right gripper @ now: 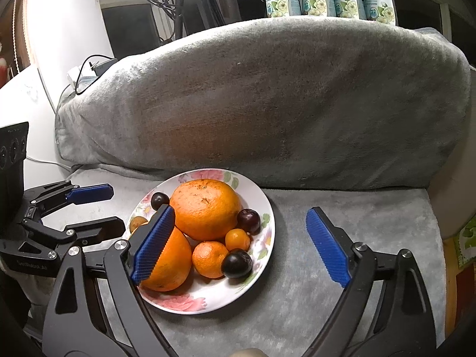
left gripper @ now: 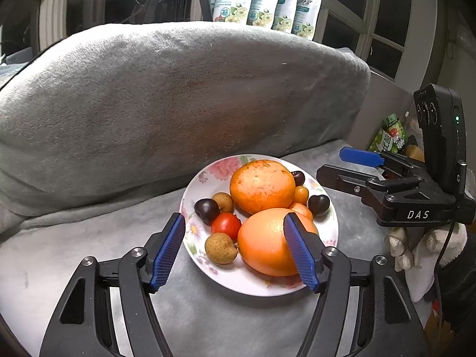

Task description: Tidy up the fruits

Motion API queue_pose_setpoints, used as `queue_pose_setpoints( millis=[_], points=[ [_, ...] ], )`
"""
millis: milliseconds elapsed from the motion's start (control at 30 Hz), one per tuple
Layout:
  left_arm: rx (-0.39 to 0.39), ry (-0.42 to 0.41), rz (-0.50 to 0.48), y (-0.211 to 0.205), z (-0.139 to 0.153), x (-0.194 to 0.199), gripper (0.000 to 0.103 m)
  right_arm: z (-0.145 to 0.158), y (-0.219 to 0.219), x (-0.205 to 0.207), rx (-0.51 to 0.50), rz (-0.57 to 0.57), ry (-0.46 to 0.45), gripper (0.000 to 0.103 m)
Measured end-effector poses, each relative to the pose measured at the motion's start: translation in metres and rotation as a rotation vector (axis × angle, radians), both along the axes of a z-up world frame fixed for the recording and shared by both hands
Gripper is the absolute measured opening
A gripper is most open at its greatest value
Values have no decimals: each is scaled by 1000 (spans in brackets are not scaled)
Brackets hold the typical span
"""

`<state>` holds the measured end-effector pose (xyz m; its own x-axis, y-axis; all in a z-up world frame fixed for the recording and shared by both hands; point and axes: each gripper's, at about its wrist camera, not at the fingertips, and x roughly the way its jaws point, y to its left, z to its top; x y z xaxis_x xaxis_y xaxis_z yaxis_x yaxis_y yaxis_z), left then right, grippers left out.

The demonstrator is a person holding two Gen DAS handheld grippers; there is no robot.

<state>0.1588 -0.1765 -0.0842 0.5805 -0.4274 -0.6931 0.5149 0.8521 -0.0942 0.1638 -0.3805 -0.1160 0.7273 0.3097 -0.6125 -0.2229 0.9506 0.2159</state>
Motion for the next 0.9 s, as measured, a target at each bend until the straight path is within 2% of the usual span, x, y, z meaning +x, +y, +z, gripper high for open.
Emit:
queue_pose_setpoints(
  millis=[133, 900],
  points=[
    [3, -12, 3, 1, 3, -4, 75, 1, 1, -2, 2, -2, -4, 93],
    [-28, -56, 23, 14, 23, -30, 75, 24, 9, -31, -7, -10, -49, 99]
  ],
)
